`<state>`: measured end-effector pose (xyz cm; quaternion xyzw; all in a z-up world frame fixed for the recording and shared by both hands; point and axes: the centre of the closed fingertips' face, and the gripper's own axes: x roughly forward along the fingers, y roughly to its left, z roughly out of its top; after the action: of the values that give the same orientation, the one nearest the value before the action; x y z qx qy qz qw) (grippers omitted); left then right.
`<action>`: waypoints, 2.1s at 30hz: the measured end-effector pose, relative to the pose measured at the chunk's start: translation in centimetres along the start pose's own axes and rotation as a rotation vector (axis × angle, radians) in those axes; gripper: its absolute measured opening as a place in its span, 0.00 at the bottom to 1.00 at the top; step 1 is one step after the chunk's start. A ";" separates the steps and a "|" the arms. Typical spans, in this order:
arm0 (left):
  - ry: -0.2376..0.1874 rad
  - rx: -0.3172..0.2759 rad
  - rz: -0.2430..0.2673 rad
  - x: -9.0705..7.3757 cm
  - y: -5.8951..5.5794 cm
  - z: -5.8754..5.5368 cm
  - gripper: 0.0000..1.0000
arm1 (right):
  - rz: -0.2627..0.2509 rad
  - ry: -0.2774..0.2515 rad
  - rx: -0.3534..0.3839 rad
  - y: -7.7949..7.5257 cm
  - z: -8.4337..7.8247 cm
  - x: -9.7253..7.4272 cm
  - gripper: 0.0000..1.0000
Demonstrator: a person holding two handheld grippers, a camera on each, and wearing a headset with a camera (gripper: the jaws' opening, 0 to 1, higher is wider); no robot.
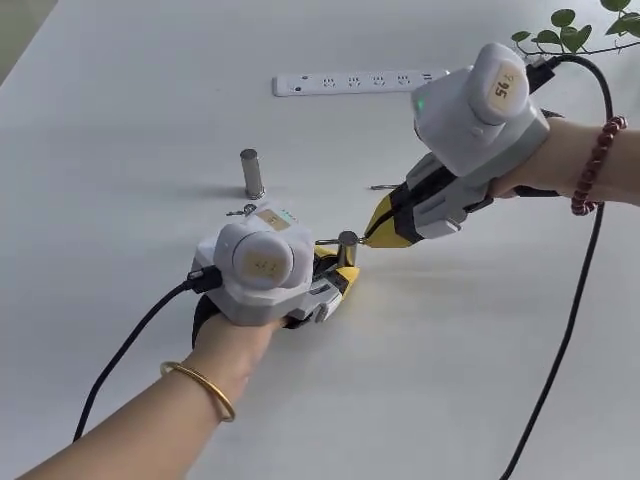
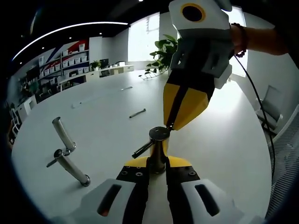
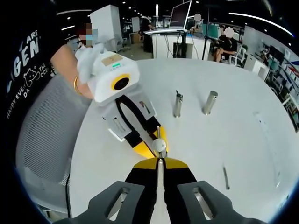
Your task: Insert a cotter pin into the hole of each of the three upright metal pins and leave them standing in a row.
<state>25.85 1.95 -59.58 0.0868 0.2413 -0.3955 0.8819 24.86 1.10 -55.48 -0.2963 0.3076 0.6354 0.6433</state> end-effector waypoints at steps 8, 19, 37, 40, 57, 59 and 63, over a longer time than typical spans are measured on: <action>0.003 -0.004 -0.003 0.0 0.0 0.0 0.12 | -0.003 0.010 -0.023 -0.1 0.0 0.1 0.00; 0.018 -0.009 0.013 -0.2 0.2 -0.2 0.15 | -0.001 0.011 -0.011 0.2 -0.2 0.3 0.04; 0.004 -0.058 0.046 -3.7 0.9 0.1 0.36 | -0.040 -0.052 0.021 0.8 2.3 1.3 0.20; 0.005 -0.059 0.052 -4.3 0.9 0.1 0.37 | -0.039 -0.045 0.016 1.0 2.5 1.7 0.19; -0.010 -0.075 0.071 -6.9 1.7 0.1 0.43 | -0.039 -0.024 0.019 0.5 2.2 2.6 0.10; -0.011 -0.078 0.072 -7.2 1.8 -0.1 0.44 | -0.040 -0.023 0.018 0.5 2.2 2.6 0.09; -0.014 -0.080 0.075 -7.7 1.9 0.0 0.45 | -0.038 -0.024 0.022 0.5 2.1 2.6 0.09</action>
<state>22.82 8.27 -55.82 0.0575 0.2473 -0.3527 0.9006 24.40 4.39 -56.09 -0.2874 0.3012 0.6230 0.6623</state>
